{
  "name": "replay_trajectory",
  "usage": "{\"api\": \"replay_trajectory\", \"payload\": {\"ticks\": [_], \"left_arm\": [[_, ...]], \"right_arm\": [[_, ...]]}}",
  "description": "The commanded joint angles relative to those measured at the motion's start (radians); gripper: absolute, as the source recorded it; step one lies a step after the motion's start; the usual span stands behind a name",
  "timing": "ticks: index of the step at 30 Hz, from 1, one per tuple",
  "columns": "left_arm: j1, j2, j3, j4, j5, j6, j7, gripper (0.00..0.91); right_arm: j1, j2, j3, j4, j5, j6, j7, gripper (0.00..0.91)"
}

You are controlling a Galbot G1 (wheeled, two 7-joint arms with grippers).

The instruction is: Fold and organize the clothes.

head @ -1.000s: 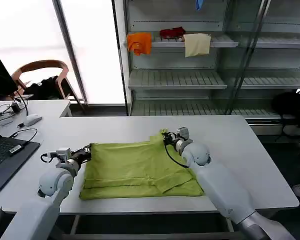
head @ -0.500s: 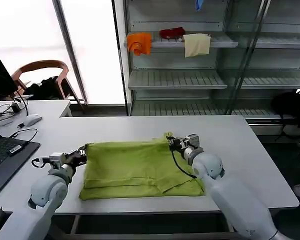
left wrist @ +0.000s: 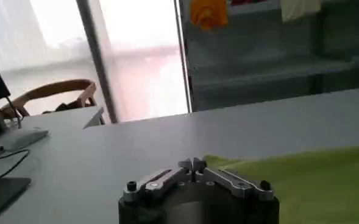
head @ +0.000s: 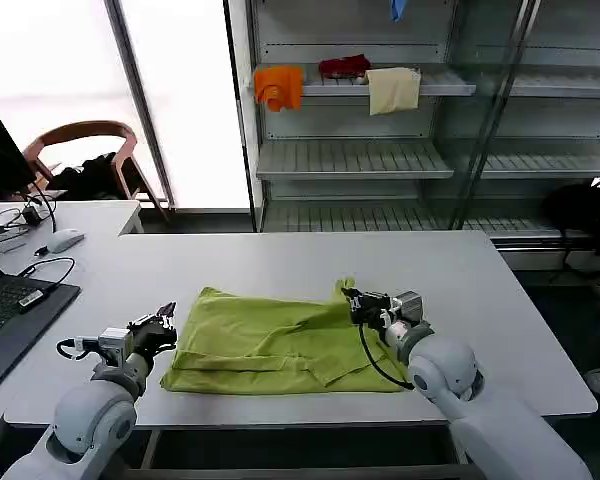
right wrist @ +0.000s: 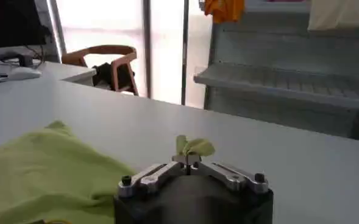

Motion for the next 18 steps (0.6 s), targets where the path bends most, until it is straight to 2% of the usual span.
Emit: {"api": "replay_trajectory", "payload": {"ticks": [1,2,3,12,18], "left_arm": [[0.014,-0.006,0.008,-0.020,-0.027,0.010,0.019,0.252],[0.002,-0.011,0.011,0.009,-0.038,0.008,0.042,0.635],[-0.049,-0.016,0.029,0.050,-0.047,0.007,0.067,0.907],[-0.358,-0.096,0.161,0.353,-0.059,-0.014,0.124,0.907],[-0.472,-0.132,0.204,0.539,-0.026,-0.019,0.164,0.907]], "right_arm": [[-0.058,-0.029,0.014,0.078,0.002,-0.002,0.010,0.000],[-0.058,-0.030,0.014,0.077,0.001,-0.001,0.009,0.000],[-0.058,-0.030,0.015,0.070,-0.001,0.000,0.007,0.000],[-0.045,-0.016,0.021,0.026,-0.012,0.001,-0.005,0.000],[-0.017,0.010,0.003,-0.015,-0.021,0.002,-0.010,0.000]]}}
